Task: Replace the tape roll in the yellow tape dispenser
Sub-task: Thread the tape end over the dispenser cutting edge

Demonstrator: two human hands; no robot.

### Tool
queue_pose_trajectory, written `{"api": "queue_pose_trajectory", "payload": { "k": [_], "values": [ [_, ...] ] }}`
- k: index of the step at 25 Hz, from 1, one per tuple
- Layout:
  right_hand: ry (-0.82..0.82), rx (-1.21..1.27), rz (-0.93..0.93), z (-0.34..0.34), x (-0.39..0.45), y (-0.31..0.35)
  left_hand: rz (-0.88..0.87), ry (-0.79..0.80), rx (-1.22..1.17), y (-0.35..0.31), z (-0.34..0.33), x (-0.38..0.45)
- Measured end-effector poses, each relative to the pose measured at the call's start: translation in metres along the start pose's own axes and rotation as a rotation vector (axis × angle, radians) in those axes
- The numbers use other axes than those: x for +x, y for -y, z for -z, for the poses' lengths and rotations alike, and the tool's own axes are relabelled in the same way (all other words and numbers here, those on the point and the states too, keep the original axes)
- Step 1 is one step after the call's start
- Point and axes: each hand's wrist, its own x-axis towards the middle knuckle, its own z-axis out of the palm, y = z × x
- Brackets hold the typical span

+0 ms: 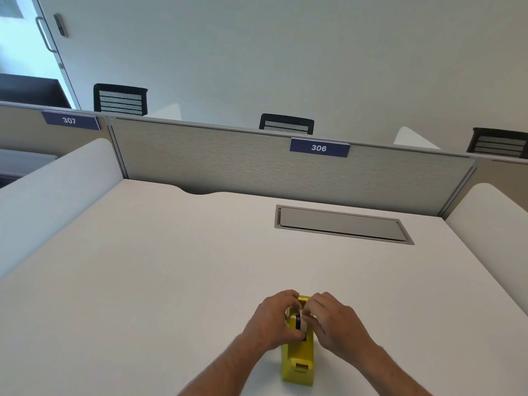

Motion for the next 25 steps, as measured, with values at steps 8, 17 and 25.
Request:
{"api": "queue_pose_trajectory", "payload": {
  "k": [8,17,25],
  "values": [
    [0.025,-0.055,0.028,0.008,0.002,0.004,0.001,0.013,-0.011,-0.002,0.004,0.0],
    [-0.015,-0.088,0.015,0.017,0.007,0.009,0.009,0.026,-0.001,0.0,0.002,0.001],
    [0.027,-0.067,0.028,0.016,-0.002,0.016,-0.024,0.131,0.124,0.019,0.003,-0.005]
  ]
}}
